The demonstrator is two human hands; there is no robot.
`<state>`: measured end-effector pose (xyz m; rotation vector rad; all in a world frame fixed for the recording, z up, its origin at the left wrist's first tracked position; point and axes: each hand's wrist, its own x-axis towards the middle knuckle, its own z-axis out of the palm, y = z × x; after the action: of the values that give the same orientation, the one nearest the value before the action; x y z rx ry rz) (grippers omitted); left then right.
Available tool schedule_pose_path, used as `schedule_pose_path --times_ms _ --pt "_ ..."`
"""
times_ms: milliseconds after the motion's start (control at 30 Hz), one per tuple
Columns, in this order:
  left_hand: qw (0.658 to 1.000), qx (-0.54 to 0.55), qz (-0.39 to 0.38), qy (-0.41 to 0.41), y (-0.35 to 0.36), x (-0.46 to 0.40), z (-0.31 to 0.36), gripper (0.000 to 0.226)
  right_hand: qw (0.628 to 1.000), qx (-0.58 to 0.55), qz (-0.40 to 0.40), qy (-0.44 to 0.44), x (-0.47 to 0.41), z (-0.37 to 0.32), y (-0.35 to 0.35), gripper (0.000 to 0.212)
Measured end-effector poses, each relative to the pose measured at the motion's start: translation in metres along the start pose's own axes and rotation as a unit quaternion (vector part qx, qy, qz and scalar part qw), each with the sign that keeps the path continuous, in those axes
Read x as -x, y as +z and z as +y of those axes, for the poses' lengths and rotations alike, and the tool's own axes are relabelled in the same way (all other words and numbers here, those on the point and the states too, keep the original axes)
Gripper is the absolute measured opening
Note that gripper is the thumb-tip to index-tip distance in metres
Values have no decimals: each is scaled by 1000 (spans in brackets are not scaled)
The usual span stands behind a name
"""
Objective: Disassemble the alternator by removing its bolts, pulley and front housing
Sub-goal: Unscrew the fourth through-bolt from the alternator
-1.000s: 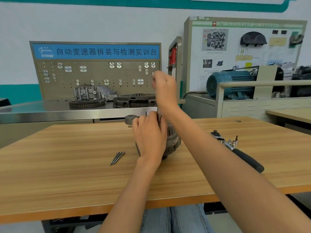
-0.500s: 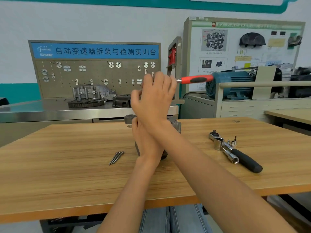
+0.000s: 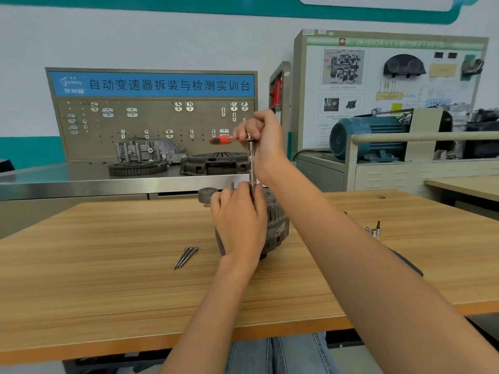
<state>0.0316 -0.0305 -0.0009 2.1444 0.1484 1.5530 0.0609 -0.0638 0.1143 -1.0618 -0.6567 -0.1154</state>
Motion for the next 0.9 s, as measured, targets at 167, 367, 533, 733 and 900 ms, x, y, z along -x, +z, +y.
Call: schedule_pose_path --times_ms 167,367,533,733,900 --pt "1000 -1 -5 5 -2 0 -1 22 997 22 59 -34 7 3 5 51" --pt "1000 6 -12 13 -5 1 -2 14 696 617 211 -300 30 35 9 16" --pt "999 -23 -37 1 -3 -2 -3 21 819 477 152 -282 23 23 13 29" --pt "1000 5 -1 -5 -1 0 1 25 999 15 33 -38 7 0 3 55" --pt "1000 -14 -13 -9 0 -1 0 26 999 -19 5 -28 7 1 4 55"
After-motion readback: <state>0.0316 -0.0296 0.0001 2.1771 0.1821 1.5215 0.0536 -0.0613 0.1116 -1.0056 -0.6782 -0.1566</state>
